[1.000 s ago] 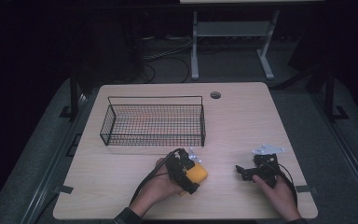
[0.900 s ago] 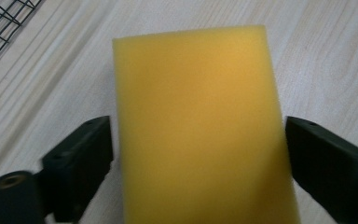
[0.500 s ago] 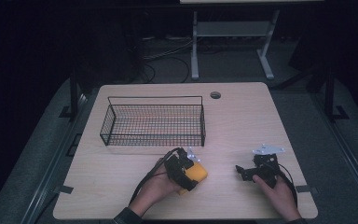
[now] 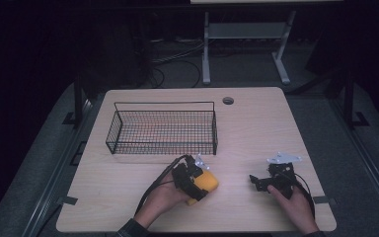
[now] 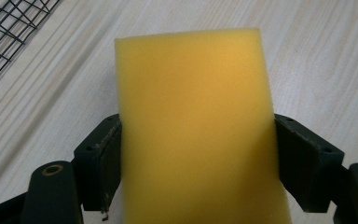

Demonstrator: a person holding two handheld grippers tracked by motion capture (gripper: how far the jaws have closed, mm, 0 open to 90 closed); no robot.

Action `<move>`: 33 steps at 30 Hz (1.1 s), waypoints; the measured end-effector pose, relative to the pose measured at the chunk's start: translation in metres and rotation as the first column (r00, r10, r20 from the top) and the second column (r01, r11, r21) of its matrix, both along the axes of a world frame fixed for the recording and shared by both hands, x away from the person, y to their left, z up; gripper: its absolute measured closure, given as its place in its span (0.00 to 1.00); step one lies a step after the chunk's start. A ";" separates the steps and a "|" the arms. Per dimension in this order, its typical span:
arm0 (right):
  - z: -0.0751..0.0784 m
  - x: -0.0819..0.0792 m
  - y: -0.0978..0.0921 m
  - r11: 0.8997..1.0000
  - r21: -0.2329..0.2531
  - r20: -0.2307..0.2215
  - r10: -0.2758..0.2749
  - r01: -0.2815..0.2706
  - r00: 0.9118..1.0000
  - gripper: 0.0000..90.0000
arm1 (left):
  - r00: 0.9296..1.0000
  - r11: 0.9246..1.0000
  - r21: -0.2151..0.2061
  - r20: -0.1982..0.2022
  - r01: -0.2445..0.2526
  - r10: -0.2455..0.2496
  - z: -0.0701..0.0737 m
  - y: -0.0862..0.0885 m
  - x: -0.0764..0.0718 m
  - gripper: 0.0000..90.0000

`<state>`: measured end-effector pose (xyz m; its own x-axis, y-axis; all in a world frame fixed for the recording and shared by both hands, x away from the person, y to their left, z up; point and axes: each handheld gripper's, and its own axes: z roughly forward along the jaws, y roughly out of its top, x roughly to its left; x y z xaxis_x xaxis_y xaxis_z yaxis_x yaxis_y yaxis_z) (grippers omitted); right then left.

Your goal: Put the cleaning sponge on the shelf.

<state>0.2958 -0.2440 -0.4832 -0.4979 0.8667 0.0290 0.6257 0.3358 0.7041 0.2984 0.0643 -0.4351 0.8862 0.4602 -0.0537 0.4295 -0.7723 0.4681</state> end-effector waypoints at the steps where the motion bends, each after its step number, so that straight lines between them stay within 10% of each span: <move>1: 0.000 0.000 0.000 1.000 0.000 0.000 0.000 0.000 1.000 0.03 | 1.000 1.000 -0.001 -0.001 -0.002 0.002 0.001 0.001 0.000 0.26; 33: 0.000 0.000 0.000 1.000 0.000 0.000 0.001 -0.001 1.000 0.03 | 1.000 0.998 -0.066 0.003 -0.020 0.020 0.044 0.031 0.014 0.27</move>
<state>0.2959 -0.2440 -0.4832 -0.4984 0.8665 0.0291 0.6254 0.3360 0.7043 0.3123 0.0950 -0.3916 0.8772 0.4732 -0.0813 0.4426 -0.7313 0.5189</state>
